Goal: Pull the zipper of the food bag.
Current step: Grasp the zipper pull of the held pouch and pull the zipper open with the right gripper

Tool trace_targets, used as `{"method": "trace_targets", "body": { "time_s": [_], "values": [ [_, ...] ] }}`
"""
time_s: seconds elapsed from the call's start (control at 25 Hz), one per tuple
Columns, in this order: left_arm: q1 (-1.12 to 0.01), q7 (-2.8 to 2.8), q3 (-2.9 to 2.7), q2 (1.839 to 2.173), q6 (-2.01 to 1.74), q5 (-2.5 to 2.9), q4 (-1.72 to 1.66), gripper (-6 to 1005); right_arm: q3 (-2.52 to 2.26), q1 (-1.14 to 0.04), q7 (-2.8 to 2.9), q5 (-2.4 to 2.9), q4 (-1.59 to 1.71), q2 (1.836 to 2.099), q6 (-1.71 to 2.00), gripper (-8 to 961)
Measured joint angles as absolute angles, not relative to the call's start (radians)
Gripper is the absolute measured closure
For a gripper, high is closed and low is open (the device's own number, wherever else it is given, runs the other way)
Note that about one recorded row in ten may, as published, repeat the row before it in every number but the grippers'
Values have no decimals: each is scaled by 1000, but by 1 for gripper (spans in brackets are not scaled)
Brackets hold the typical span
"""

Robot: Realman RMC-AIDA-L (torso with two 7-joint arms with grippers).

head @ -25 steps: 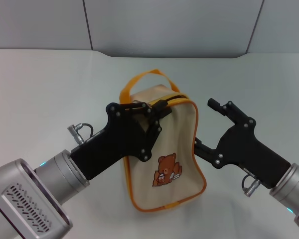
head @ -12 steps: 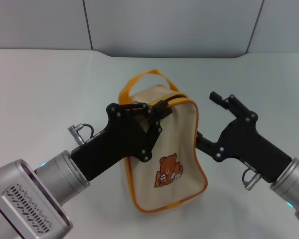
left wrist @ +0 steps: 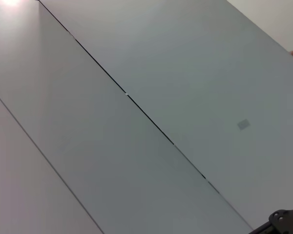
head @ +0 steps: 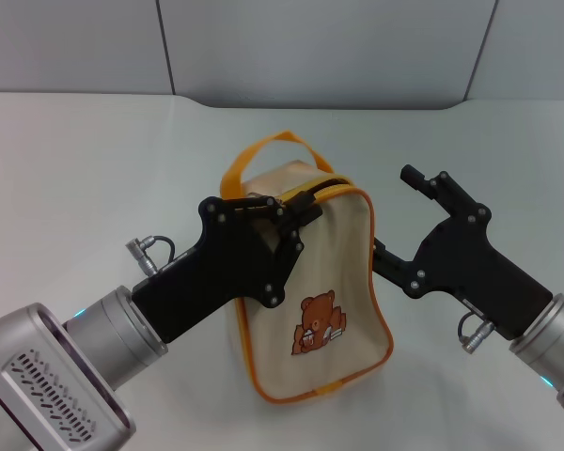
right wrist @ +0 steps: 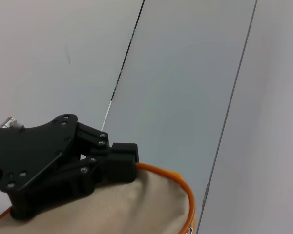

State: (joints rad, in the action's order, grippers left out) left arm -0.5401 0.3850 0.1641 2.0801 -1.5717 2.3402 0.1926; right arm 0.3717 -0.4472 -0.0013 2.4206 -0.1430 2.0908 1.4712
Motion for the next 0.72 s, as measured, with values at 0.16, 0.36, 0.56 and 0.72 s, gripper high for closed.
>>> {"method": "trace_targets", "body": {
  "time_s": [0.16, 0.36, 0.56, 0.72],
  "values": [
    [-539, 385, 164, 2080, -1571, 2340, 192, 950, 371, -447, -2, 2421, -144, 2091, 1471, 118],
    [-538, 385, 164, 2080, -1573, 2341, 192, 952, 370, -446, -2, 2421, -146, 2091, 1471, 119],
    [-538, 385, 161, 2080, -1575, 2341, 193, 952, 371, -446, -2, 2421, -146, 2091, 1471, 119],
    [-538, 385, 161, 2080, -1575, 2341, 193, 952, 371, -447, -2, 2421, -146, 2091, 1470, 119]
  ]
}}
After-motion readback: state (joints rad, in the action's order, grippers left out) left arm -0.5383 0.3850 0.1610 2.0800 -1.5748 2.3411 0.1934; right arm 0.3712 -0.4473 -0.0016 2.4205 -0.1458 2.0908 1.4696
